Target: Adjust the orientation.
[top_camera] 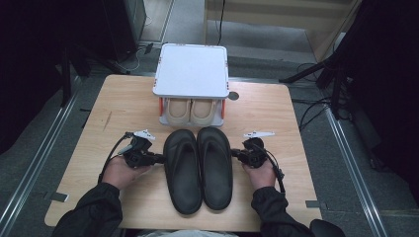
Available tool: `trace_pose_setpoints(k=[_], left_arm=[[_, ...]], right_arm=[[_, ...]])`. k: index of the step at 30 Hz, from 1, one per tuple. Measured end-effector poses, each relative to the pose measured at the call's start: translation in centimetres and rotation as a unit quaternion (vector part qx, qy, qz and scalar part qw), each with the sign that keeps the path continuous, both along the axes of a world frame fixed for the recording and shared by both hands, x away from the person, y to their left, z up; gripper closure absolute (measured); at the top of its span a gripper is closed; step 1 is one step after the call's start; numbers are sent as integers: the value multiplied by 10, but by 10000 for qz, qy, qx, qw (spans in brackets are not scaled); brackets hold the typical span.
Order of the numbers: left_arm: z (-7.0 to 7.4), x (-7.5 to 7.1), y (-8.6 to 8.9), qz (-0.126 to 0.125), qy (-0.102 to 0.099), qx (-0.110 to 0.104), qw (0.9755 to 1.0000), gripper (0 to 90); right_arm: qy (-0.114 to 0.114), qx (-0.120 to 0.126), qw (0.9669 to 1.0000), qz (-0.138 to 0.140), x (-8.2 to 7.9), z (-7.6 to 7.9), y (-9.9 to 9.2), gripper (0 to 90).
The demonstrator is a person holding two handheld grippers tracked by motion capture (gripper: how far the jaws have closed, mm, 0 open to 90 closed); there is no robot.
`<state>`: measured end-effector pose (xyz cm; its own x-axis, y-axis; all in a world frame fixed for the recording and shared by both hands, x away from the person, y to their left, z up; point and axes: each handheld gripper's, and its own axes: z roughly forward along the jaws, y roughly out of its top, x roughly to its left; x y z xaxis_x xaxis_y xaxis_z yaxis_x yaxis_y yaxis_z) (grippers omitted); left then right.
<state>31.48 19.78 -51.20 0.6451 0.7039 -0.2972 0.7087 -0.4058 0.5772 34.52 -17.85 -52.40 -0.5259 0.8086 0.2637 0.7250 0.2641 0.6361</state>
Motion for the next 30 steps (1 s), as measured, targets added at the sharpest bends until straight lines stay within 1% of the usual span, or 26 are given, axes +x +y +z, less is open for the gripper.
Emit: trace_pose_setpoints(k=[2, 3, 4, 6, 7, 9, 11, 12, 14, 16, 18, 19, 20, 21, 22, 24, 27, 29, 30], left_arm=[[3, 1, 4, 104, 24, -178, 9998, 854], [5, 1, 6, 149, 38, -275, 9995, 855], [5, 1, 6, 149, 38, -275, 9995, 855], [9, -1, 10, 214, -34, -328, 9992, 850], [11, -1, 11, 222, -45, -345, 9991, 842], [14, -2, 12, 230, -126, -346, 9991, 818], [17, -3, 13, 242, -149, -354, 9990, 781], [21, -5, 15, 311, -228, -427, 9983, 747], [23, -6, 17, 339, -259, -475, 9980, 720], [25, -7, 19, 363, -257, -500, 9978, 677], [26, -8, 20, 349, -282, -520, 9976, 646], [26, -8, 20, 349, -282, -520, 9976, 634], [28, -8, 20, 331, -357, -514, 9975, 621], [28, -8, 20, 331, -357, -514, 9975, 608], [28, -8, 20, 344, -358, -526, 9974, 598], [28, -8, 19, 330, -370, -477, 9976, 583], [28, -8, 20, 350, -372, -497, 9975, 570], [28, -8, 21, 362, -397, -500, 9973, 567], [28, -8, 22, 376, -393, -489, 9973, 561]], right_arm=[[-60, 54, 10000, -48, -1, 3, -2, 900], [-110, 104, 9999, -59, -1, 4, -3, 883], [-140, 114, 9998, -64, -1, 6, -4, 881], [-208, 78, 9998, 1, -1, 13, -4, 869], [-318, 108, 9994, 47, -2, 17, -4, 868], [-459, 167, 9988, 73, -5, 24, -3, 855], [-492, 199, 9986, 85, -6, 26, -3, 845], [-555, 263, 9981, 103, -10, 31, -3, 824], [-589, 363, 9975, 106, -14, 36, -2, 805], [-721, 393, 9966, 101, -18, 40, -1, 773], [-795, 442, 9958, 97, -23, 44, 2, 742], [-809, 460, 9956, 89, -26, 45, 3, 730], [-820, 473, 9955, 101, -28, 46, 4, 725], [-820, 473, 9955, 101, -28, 46, 4, 725], [-807, 565, 9951, 67, -33, 47, 7, 714], [-796, 581, 9951, 85, -36, 48, 10, 707], [-792, 630, 9947, 155, -43, 50, 17, 696], [-799, 630, 9946, 175, -44, 50, 18, 693], [-781, 632, 9948, 195, -47, 50, 22, 685]])
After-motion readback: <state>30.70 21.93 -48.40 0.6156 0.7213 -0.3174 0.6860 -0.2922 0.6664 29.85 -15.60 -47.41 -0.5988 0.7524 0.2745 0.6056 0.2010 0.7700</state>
